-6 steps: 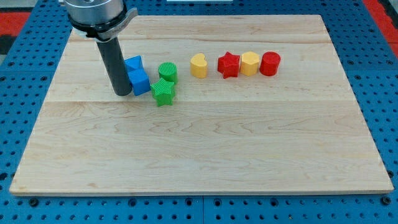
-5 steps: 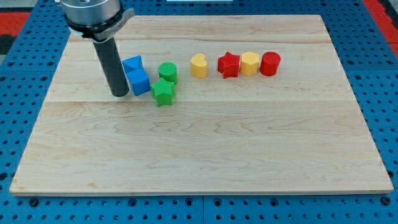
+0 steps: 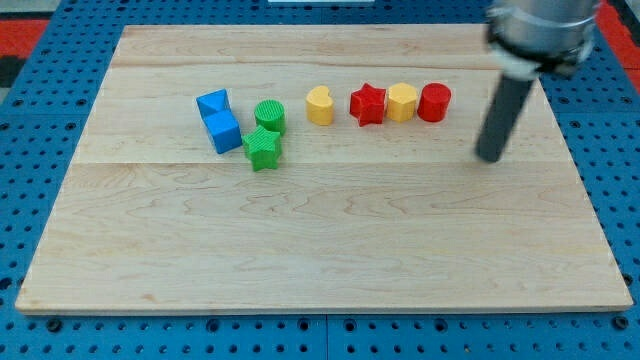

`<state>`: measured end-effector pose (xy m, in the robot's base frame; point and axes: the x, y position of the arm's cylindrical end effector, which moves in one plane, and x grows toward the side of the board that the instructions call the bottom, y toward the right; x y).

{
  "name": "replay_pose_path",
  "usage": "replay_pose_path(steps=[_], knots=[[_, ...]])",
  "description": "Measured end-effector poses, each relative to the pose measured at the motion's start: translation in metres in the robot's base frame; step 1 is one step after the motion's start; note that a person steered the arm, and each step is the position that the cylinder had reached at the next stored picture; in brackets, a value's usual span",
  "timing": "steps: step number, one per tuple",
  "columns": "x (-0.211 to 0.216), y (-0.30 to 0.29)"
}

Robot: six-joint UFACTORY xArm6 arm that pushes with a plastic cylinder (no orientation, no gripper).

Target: Push the red circle to the center

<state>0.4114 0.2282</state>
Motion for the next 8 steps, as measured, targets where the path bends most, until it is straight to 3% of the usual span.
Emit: replay_pose_path(steps=[1,2,5,6,8], knots=[[-0.074,0.058],[-0.115,0.011],[-0.083,-0.082],[-0.081,-0.098],[-0.035,-0.085]])
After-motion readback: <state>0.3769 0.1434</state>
